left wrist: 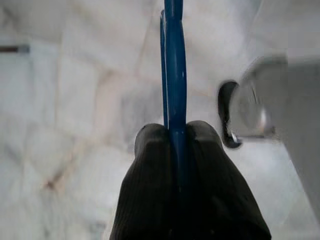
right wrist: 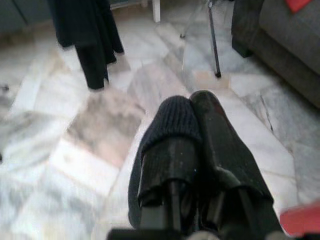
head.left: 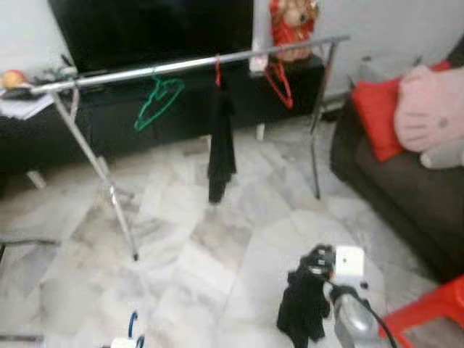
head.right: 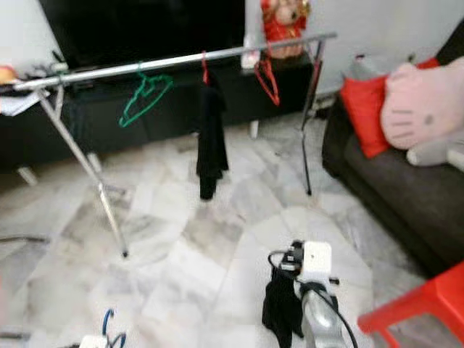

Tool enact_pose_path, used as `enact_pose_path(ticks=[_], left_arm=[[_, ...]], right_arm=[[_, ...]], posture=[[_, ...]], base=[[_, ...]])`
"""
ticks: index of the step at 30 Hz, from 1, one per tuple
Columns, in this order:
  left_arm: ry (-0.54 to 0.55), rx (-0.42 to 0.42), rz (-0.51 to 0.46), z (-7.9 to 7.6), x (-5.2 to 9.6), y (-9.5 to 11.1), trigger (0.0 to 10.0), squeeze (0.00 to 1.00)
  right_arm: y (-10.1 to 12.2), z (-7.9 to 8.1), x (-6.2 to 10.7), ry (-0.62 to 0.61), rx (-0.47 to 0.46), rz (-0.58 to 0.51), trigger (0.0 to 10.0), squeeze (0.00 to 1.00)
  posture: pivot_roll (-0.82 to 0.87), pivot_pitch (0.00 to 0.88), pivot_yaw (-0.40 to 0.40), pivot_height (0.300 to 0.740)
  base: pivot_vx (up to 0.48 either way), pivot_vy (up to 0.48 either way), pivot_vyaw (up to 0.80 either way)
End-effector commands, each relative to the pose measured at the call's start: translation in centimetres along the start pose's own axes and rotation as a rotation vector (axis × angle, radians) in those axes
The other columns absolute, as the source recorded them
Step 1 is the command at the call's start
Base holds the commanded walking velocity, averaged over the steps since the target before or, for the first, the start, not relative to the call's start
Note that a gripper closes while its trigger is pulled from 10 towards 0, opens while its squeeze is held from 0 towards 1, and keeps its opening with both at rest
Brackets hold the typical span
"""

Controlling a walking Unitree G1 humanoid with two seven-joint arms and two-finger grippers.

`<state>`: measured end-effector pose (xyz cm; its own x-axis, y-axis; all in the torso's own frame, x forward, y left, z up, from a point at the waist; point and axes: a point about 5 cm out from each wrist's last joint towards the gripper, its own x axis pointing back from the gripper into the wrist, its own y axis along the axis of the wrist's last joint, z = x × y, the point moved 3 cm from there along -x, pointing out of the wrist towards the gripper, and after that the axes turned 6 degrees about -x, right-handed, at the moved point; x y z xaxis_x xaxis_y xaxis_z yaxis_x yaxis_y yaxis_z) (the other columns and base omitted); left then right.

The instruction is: Hang hanger

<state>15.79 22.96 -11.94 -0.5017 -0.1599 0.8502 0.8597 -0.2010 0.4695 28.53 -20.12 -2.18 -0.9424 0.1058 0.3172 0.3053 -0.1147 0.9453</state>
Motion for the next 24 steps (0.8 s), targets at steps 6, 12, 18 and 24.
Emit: enact_pose_path(ticks=[6, 12, 18, 24], left_arm=[[0.011, -0.003, -0.034, 0.46, -0.14, 1.14, 10.0, 0.00], [0.010, -0.004, -0.032, 0.42, -0.14, 1.12, 10.0, 0.00], [0.007, -0.005, -0.037, 0.34, -0.16, 1.29, 10.0, 0.00], [0.007, -0.005, -0.038, 0.32, -0.16, 1.30, 10.0, 0.00]], right_arm=[[0.32, 0.29, -0.12, 0.005, -0.001, -0.015, 10.0, 0.00], [0.43, 0.33, -0.18, 0.010, 0.029, -0.016, 10.0, 0.00], [0.80, 0.59, -0.39, 0.015, 0.030, -0.027, 10.0, 0.00], [0.97, 0.56, -0.49, 0.015, 0.028, -0.030, 10.0, 0.00]], posture=[[-0.07, 0.000, -0.009, 0.740], [-0.07, 0.000, -0.009, 0.740], [-0.07, 0.000, -0.010, 0.740], [-0.07, 0.000, -0.010, 0.740]], base=[[-0.329, 0.000, 0.00], [-0.331, 0.000, 0.00], [-0.331, 0.000, 0.00], [-0.330, 0.000, 0.00]])
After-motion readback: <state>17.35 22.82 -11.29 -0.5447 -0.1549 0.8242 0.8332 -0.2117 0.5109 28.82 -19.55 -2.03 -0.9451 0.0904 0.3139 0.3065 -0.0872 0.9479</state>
